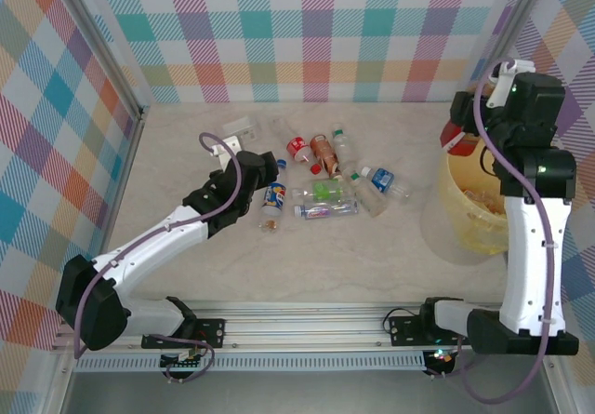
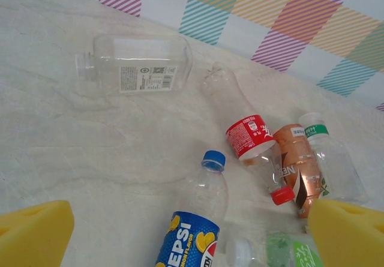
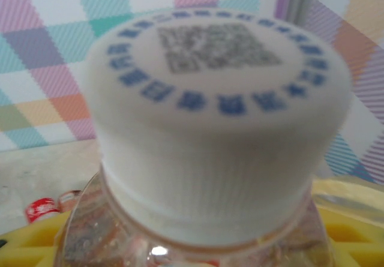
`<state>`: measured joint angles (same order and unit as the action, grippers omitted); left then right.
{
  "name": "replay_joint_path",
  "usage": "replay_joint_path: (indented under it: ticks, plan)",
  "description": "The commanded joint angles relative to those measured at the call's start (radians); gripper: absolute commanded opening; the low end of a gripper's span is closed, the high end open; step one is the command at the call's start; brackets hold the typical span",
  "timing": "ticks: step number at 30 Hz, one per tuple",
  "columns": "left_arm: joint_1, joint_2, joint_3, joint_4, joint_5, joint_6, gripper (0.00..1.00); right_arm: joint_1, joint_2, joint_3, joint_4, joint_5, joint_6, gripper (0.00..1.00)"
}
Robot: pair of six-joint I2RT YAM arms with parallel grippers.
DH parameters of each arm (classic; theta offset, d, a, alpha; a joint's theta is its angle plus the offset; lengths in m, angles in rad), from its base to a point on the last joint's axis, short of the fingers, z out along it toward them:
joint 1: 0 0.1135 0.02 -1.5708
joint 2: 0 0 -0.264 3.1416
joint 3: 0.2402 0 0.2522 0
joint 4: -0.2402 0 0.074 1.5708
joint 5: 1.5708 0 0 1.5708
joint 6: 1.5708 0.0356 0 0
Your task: Put the plastic bottles in the bin
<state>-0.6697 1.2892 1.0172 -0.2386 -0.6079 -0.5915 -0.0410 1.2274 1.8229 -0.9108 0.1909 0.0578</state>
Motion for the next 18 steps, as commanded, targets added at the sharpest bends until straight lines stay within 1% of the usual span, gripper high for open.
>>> replay_joint_path:
  ticks: [1,4,8,12,18]
  plan:
    - [0.013,0.007,0.027,-0.029,-0.016,-0.016,1.0,-0.055,0.036,0.051,-0.153,0.05,-0.026,0.46]
    - [0.016,0.016,0.03,-0.03,-0.014,-0.018,1.0,-0.085,0.06,0.063,-0.208,0.093,-0.029,0.47]
    - [0.02,0.032,0.044,-0.082,-0.009,-0.022,1.0,-0.117,0.098,0.058,-0.268,0.168,-0.05,0.48]
    - [0.025,0.051,0.057,-0.096,0.005,-0.023,1.0,-0.151,0.163,0.063,-0.341,0.19,-0.057,0.48]
    - [0.028,0.075,0.073,-0.111,0.023,-0.032,1.0,-0.166,0.218,0.027,-0.357,0.29,-0.059,0.49]
